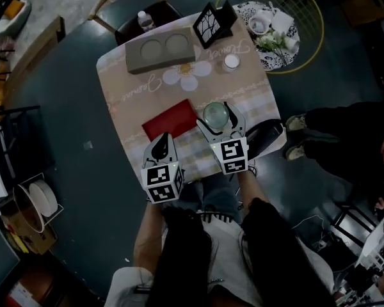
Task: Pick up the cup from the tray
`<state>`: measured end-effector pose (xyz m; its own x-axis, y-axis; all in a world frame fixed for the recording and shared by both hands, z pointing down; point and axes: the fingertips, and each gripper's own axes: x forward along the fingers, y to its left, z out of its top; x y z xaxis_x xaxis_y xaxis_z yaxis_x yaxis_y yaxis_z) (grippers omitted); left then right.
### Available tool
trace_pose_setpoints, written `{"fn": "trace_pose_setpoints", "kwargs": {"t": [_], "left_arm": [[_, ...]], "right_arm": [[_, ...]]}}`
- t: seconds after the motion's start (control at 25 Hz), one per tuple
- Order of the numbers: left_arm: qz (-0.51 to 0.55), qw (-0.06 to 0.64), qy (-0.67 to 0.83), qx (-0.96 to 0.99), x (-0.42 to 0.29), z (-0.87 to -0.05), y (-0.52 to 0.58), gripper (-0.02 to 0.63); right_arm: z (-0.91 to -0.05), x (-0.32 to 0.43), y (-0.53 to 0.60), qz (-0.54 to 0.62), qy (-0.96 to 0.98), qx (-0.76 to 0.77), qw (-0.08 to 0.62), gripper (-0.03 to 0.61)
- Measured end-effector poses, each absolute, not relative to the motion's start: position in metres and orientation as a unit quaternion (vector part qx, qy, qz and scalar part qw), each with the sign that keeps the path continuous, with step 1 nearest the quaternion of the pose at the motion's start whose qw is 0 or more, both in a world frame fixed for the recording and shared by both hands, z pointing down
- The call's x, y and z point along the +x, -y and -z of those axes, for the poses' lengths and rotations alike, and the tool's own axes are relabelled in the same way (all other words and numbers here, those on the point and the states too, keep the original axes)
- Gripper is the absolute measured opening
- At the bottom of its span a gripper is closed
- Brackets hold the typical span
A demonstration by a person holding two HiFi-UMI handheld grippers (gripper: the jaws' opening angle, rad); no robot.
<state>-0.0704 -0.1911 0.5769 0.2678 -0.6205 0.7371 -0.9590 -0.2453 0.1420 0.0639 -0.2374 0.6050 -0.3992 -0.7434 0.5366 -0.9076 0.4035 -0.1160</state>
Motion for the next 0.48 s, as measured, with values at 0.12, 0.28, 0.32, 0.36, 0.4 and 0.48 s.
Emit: {"fn": "trace_pose_setpoints", "kwargs": {"t": [0.12,0.28,0.32,0.36,0.4,0.48], "left_arm": [[-0.285,0.305,0.535,0.735,-0.069,-0.581,0.192,0.008],[-0.293,0.302,0.521,0.743,-0.059,-0.583,0.191,0.008],[-0.295,0.303,0.518,0.744,-0.056,-0.584,0.191,0.008],[-0.297,0.303,0.515,0.745,-0.055,-0.585,0.191,0.008],[-0.299,0.302,0.513,0.746,-0.053,-0.586,0.191,0.008],[-0.300,0.301,0.510,0.748,-0.049,-0.587,0.192,0.008]], "right_arm": [[-0.608,0.073,0.235,-0.203,0.808,0.514,0.204,0.401],[-0.614,0.083,0.231,-0.203,0.805,0.517,0.208,0.400],[-0.616,0.085,0.231,-0.204,0.803,0.519,0.208,0.400],[-0.618,0.086,0.230,-0.207,0.802,0.521,0.207,0.400],[-0.620,0.087,0.231,-0.210,0.800,0.523,0.205,0.400],[-0.623,0.089,0.233,-0.212,0.798,0.527,0.202,0.400]]}}
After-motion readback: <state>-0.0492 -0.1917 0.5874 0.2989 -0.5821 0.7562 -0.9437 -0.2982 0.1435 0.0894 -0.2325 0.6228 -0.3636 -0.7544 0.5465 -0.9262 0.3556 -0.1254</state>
